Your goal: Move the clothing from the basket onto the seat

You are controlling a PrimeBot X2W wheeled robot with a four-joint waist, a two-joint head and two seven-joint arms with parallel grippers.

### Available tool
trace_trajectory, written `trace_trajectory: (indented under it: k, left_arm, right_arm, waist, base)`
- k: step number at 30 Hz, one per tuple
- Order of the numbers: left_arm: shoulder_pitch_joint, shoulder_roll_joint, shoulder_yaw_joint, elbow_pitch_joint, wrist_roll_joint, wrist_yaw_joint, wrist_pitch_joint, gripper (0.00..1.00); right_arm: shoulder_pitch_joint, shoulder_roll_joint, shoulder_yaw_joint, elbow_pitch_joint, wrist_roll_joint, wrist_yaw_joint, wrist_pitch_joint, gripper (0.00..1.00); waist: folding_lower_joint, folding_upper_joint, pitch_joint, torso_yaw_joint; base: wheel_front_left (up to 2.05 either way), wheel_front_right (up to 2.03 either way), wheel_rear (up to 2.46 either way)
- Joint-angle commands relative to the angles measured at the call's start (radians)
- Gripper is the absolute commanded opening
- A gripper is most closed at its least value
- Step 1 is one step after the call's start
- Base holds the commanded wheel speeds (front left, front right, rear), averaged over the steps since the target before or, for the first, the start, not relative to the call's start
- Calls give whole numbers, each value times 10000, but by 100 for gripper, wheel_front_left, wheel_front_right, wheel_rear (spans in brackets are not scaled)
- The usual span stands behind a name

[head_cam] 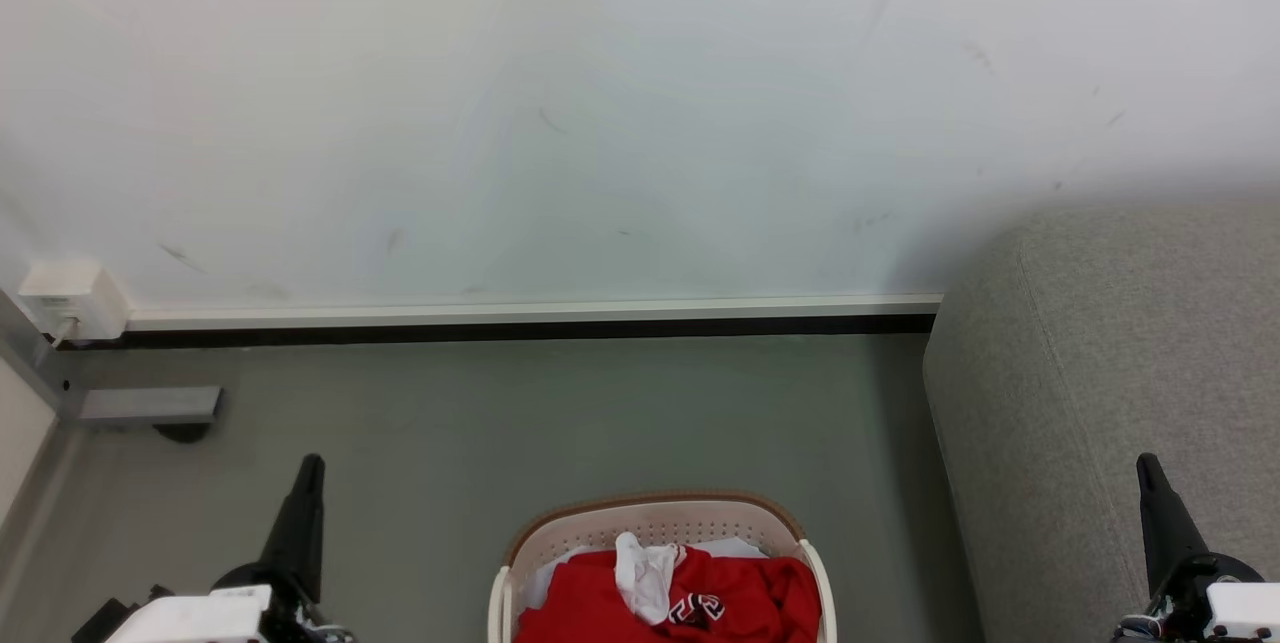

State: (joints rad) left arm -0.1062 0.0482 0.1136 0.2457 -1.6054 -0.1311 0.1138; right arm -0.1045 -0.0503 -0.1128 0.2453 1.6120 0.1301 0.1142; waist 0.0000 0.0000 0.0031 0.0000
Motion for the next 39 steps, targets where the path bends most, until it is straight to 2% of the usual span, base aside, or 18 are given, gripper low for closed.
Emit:
trace_trajectory:
  k: [1, 39]
  left_arm:
    - [-92, 73, 8, -39, -145, -14, 18, 0]
    - [-92, 73, 8, -40, -145, -14, 18, 0]
  right_arm:
    - [-142, -27, -30, -11, -18, 12, 2, 0]
    - [-142, -27, -30, -11, -18, 12, 3, 0]
  waist:
    - [0, 0, 0, 0]
    - [0, 0, 0, 0]
  base:
    - [0, 0, 0]
    - [0, 0, 0]
